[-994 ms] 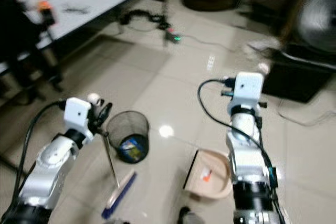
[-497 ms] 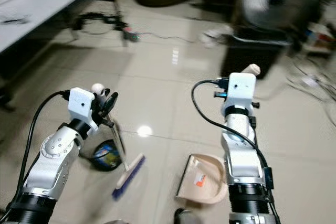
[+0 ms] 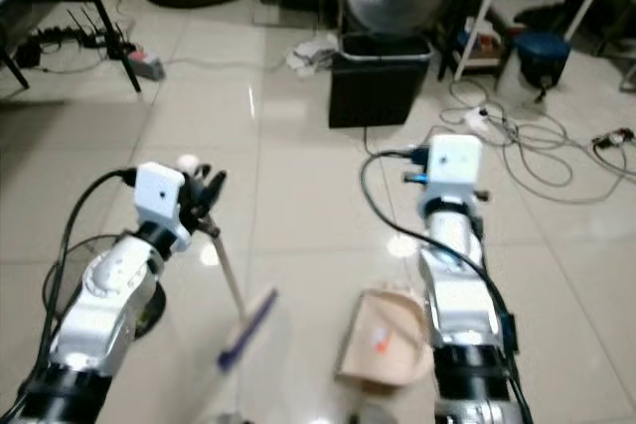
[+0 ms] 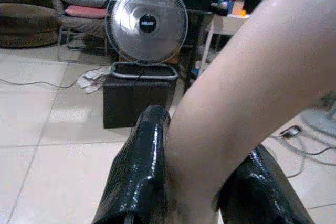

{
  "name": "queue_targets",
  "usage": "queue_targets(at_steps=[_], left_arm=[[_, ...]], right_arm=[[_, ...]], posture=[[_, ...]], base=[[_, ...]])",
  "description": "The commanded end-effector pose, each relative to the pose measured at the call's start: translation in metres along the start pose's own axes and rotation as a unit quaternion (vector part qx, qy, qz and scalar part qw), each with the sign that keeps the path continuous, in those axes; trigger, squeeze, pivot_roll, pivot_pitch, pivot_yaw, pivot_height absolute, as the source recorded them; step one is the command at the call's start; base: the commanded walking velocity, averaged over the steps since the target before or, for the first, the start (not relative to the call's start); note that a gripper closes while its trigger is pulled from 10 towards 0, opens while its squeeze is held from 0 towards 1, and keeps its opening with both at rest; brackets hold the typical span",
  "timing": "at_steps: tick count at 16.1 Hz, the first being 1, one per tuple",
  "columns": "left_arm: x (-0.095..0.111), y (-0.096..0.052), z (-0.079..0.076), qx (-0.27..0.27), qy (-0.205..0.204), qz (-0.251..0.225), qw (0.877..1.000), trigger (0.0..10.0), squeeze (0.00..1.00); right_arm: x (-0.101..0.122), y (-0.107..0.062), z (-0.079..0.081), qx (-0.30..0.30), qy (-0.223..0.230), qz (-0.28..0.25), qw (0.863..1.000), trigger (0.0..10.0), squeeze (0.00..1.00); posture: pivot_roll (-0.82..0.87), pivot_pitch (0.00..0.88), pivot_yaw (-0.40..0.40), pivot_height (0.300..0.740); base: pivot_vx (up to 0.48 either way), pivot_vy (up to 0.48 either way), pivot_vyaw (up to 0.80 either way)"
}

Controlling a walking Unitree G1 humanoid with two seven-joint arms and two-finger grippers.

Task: Sweep floor

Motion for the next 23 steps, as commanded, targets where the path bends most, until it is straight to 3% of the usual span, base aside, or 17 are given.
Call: queue_targets(at_steps=[1,11,15,17,23], left_arm=[[0.005,0.002,-0.002,0.001,0.007,-0.009,1.0,10.0,0.0],[0.006,0.004,-0.002,0.007,0.007,-0.01,1.0,10.0,0.0],[-0.005,0.005,-0.001,0.014,-0.011,0.024,1.0,10.0,0.0],[-0.004,0.005,0.001,0.023,-0.008,0.019,1.0,10.0,0.0],[0.001,0.008,0.015,0.069,0.01,0.002,0.998,10.0,0.0]], right_arm=[[0.01,0.002,-0.007,-0.007,-0.005,-0.015,1.0,10.0,0.0],[0.008,0.001,-0.004,0.005,0.004,-0.011,1.0,10.0,0.0],[0.006,0.001,-0.003,0.009,0.006,-0.008,1.0,10.0,0.0],[0.005,0.001,-0.002,0.011,0.007,-0.007,1.0,10.0,0.0],[0.002,0.003,-0.004,0.008,-0.012,-0.008,1.0,10.0,0.0]], posture=[[-0.01,0.045,0.064,0.74],[-0.02,0.021,0.067,0.74],[-0.02,0.014,0.066,0.74],[-0.02,0.009,0.066,0.74],[-0.01,0.012,0.069,0.74]], base=[[0.0,-0.48,0.0],[0.0,-0.472,0.0],[0.0,0.24,0.0],[0.0,0.48,0.0],[0.0,0.0,0.0]])
Point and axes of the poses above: a point about 5 cm out from each wrist's last joint towards the gripper, its own y axis pointing out of the wrist towards the gripper, its own x axis along the axis of the wrist's last joint, z = x × y, the point moved 2 cm from there along y, pointing out of the wrist towards the gripper, and after that the axes turned 6 degrees about y, right-handed, at the moved point
